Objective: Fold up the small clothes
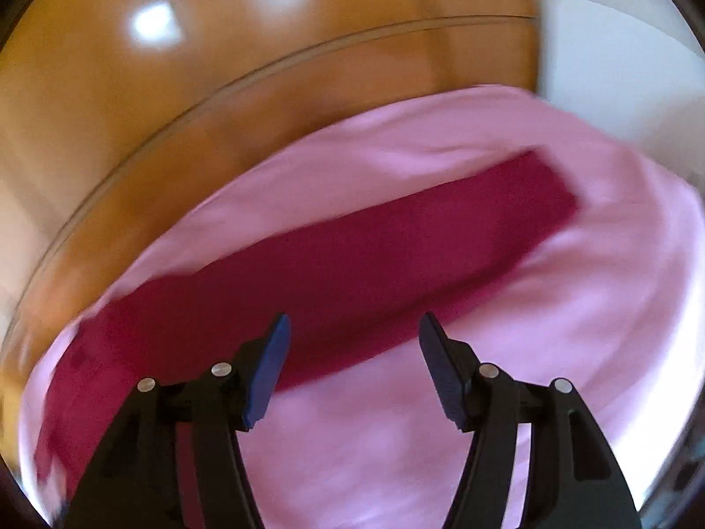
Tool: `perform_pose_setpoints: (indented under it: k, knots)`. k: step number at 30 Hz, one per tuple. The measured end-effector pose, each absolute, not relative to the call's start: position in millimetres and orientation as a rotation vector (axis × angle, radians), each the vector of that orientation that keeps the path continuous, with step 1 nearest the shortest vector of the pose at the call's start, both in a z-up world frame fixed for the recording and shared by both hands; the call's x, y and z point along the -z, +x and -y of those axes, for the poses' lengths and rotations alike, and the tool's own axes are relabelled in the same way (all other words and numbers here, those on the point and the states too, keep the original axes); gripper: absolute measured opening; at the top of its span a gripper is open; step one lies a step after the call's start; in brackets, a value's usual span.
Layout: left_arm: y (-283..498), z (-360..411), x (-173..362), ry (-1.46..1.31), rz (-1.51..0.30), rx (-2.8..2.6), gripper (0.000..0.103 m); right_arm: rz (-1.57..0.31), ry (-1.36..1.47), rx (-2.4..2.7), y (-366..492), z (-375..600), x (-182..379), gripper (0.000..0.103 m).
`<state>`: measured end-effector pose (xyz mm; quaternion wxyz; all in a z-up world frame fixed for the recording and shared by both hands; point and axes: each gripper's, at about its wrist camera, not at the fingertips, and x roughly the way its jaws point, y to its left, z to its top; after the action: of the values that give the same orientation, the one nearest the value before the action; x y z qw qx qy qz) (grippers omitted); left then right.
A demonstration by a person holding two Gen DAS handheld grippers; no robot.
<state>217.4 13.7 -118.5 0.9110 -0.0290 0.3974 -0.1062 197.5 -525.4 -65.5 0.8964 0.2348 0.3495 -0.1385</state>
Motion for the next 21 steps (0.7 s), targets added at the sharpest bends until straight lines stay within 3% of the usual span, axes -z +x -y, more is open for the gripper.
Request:
perform_pose_setpoints:
  k: [4, 12, 13, 14, 15, 17, 21]
  knots:
    - [205, -49, 112, -0.116, -0.801, 0.162, 0.054, -0.800, 0.445, 0.055, 190, 446, 79, 0.069]
    - [169, -83, 136, -0.160, -0.924, 0.331, 0.054, -0.958, 0.366, -0.090, 131, 377, 121, 0.069]
    - [165, -82, 138, -0.153, -0.925, 0.345, 0.054, -0.966, 0.355, -0.101, 120, 374, 123, 0.063]
    - [161, -79, 139, -0.135, -0.919, 0.358, 0.039, -0.972, 0.345, -0.110, 114, 371, 123, 0.057]
    - [159, -75, 140, -0.110, -0.921, 0.374, 0.023, -0.982, 0.337, -0.123, 106, 368, 125, 0.042]
    - [157, -70, 140, -0.080, -0.917, 0.366, 0.009, -0.990, 0.309, -0.141, 96, 361, 125, 0.012]
    - [155, -88, 132, -0.178, -0.922, 0.393, 0.008, -0.930, 0.291, -0.158, 90, 361, 106, 0.010]
